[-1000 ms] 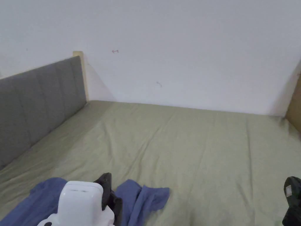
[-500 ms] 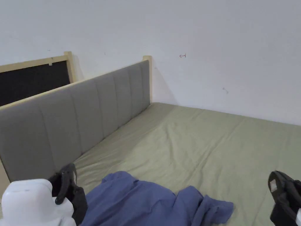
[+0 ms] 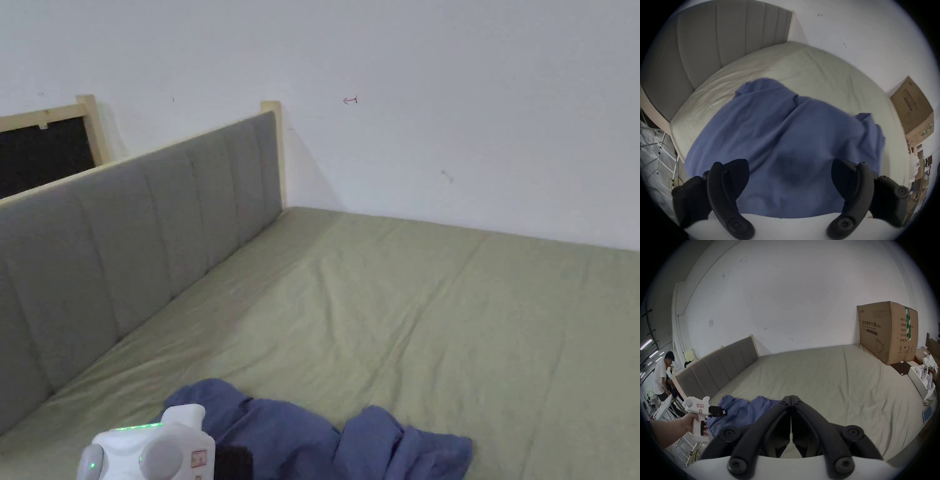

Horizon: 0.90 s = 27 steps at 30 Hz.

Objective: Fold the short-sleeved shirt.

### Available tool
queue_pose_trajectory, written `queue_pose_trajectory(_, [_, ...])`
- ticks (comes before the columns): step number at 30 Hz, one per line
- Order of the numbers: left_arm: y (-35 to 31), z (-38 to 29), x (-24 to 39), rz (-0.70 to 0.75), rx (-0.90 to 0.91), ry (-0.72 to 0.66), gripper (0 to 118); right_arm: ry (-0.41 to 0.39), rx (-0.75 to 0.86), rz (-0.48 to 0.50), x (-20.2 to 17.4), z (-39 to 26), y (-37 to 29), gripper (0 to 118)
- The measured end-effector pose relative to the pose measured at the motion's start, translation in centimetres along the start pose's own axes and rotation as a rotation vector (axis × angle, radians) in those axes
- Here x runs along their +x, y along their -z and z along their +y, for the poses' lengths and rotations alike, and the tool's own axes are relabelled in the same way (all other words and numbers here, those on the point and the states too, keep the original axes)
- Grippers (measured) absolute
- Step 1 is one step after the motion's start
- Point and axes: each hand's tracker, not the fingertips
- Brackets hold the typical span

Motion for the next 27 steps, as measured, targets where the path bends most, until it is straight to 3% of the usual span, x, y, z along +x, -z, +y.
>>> queue_pose_trajectory(3, [3.6, 0.3, 0.6, -0.034, -0.099, 0.071, 113, -0.014, -0.053, -0.005, 0.0, -1.1, 1.1, 0])
queue_pose_trajectory(6, [7.2, -0.1, 0.5, -0.028, -0.253, 0.283, 118, -0.038, -0.104, 0.016, -0.7, -1.5, 2.0, 0])
queue_pose_trajectory(7, [6.2, -0.3, 0.8, -0.015, -0.197, 0.288, 118, -0.044, -0.110, 0.022, -0.8, -1.6, 2.2, 0])
queue_pose_trajectory(8, [5.4, -0.7, 0.6, -0.025, -0.144, 0.206, 118, -0.046, -0.111, 0.027, -1.0, -1.6, 2.2, 0])
queue_pose_trajectory(11, [5.1, -1.4, 1.1, 0.005, -0.131, 0.220, 115, -0.044, -0.110, 0.038, -1.1, -1.6, 2.3, 0])
queue_pose_trajectory(14, [4.1, -1.6, 0.8, 0.013, -0.024, 0.233, 95, -0.027, -0.121, 0.046, -1.1, -1.2, 2.1, 0])
queue_pose_trajectory(15, [3.0, -1.7, 0.9, 0.008, 0.026, 0.232, 95, -0.022, -0.124, 0.052, -1.0, -1.1, 1.8, 0])
queue_pose_trajectory(16, [1.9, -1.7, 0.9, 0.024, 0.064, 0.237, 65, -0.022, -0.121, 0.056, -0.9, -0.9, 1.5, 0])
queue_pose_trajectory(17, [0.6, -2.4, 1.1, 0.020, 0.065, 0.232, 3, -0.027, -0.113, 0.058, -0.8, -0.8, 1.1, 0])
queue_pose_trajectory(20, [-2.4, -3.1, -0.5, -0.085, 0.099, 0.175, 0, -0.049, -0.094, 0.044, -0.6, -0.4, -0.1, 0])
queue_pose_trajectory(23, [-8.3, -1.5, -1.1, -0.079, 0.246, 0.194, 0, -0.031, -0.083, 0.055, 0.0, 0.2, -1.5, 0])
queue_pose_trajectory(27, [-18.5, 1.5, 0.6, -0.173, 0.454, 0.245, 0, -0.042, -0.035, 0.047, 0.7, 0.8, -3.7, 0])
